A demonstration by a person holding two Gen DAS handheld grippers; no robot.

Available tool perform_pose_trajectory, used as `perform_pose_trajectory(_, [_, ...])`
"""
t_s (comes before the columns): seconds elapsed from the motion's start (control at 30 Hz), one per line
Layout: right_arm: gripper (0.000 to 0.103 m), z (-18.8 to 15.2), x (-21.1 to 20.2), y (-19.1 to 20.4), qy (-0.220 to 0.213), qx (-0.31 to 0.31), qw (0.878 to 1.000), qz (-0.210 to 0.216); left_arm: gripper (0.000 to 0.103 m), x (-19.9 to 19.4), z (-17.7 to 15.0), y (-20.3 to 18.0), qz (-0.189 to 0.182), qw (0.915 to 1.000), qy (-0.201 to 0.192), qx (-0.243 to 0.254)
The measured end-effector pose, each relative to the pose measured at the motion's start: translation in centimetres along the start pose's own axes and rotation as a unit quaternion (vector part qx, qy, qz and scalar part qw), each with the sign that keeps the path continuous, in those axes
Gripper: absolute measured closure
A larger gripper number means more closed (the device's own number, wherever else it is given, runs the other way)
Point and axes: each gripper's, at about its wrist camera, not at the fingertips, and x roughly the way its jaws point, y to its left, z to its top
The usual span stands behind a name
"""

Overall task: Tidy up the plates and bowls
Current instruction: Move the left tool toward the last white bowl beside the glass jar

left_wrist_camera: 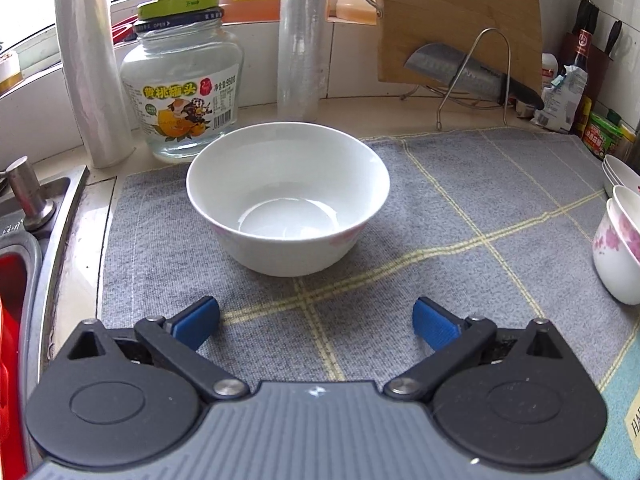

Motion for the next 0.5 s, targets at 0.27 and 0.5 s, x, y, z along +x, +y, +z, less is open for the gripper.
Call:
perform_pose_trajectory(0.27, [0.0,2.8,5.3,-1.0,0.033,-0.003,0.999,0.043,0.0,1.0,0.0,-0.1,0.017,0.9993,-0.027,0.019])
perform_pose_trajectory(0.5, [0.0,5.3,9.5,-1.2,0.049,-0.005,0.995,0.088,0.001,1.4,0.8,0.5,0.03,0.9992,-0.026,0.008])
